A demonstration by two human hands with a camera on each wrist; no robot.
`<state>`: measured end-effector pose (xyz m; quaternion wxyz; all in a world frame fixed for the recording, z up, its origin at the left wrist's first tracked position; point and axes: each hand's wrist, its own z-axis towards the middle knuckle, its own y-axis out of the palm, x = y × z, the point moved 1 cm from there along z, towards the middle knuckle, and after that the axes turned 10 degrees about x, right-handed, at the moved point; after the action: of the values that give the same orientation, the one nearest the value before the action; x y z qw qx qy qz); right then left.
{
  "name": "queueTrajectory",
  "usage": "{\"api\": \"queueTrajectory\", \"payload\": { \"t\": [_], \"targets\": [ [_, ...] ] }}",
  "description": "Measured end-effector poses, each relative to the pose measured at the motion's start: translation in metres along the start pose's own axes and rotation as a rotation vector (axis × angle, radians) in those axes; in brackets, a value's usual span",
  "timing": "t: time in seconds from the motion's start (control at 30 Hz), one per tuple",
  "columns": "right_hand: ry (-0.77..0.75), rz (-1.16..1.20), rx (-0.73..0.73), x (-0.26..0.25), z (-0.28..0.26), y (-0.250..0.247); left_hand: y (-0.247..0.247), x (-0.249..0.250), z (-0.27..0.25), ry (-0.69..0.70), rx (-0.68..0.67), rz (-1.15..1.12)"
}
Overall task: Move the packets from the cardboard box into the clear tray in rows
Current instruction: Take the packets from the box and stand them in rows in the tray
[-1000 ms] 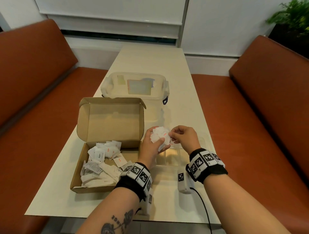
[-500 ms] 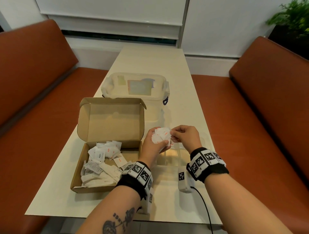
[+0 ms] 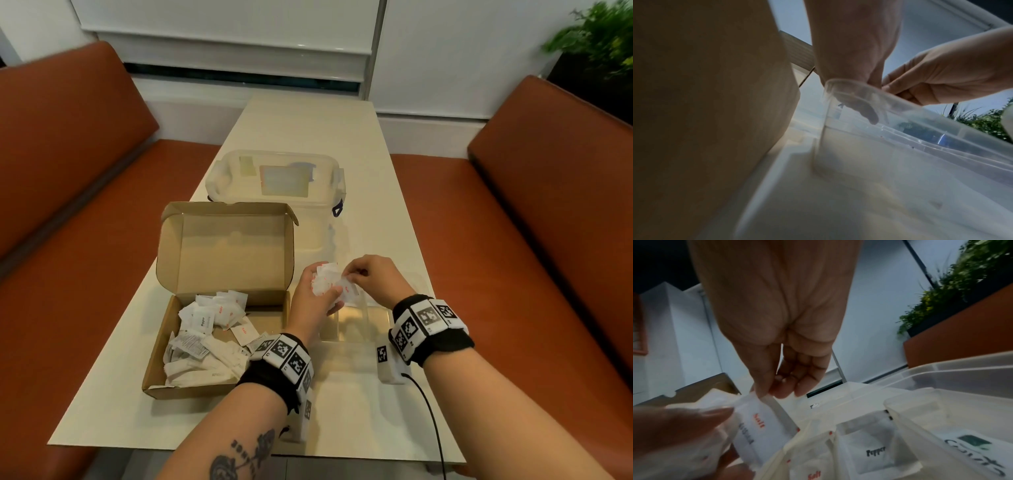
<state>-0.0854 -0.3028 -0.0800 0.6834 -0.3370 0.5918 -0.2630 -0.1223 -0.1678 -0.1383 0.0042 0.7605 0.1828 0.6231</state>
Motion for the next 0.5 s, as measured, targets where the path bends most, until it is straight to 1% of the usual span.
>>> {"api": "queueTrajectory", "payload": {
  "t": [0.07, 0.13, 0.2, 0.23, 0.3, 0.37, 0.43, 0.5],
  "targets": [
    [-0.01, 0.0, -0.02, -0.003, 0.0, 0.003, 0.0, -0.001, 0.001, 0.047, 0.028, 0.069],
    [0.008, 0.056, 0.004, -0.004, -0.001, 0.005, 0.0, -0.002, 0.002, 0.067, 0.053, 0.08],
    [0.089, 0.182, 0.054, 0.0, -0.002, 0.005, 0.0, -0.003, 0.003, 0.053, 0.075, 0.04],
    [0.138, 0.232, 0.052, 0.002, -0.002, 0.005, -0.001, -0.004, 0.003, 0.051, 0.088, 0.028],
    [0.216, 0.303, -0.007, 0.006, -0.005, 0.006, -0.001, -0.005, 0.005, 0.06, 0.103, 0.033],
    [0.236, 0.361, -0.02, 0.01, -0.006, 0.008, -0.001, -0.007, 0.006, 0.069, 0.104, 0.034],
    [0.23, 0.342, 0.059, 0.014, -0.005, 0.008, 0.0, -0.007, 0.007, 0.046, 0.099, -0.036],
    [0.213, 0.221, 0.144, 0.019, -0.003, 0.008, 0.0, -0.008, 0.008, 0.023, 0.111, -0.07]
  ]
}}
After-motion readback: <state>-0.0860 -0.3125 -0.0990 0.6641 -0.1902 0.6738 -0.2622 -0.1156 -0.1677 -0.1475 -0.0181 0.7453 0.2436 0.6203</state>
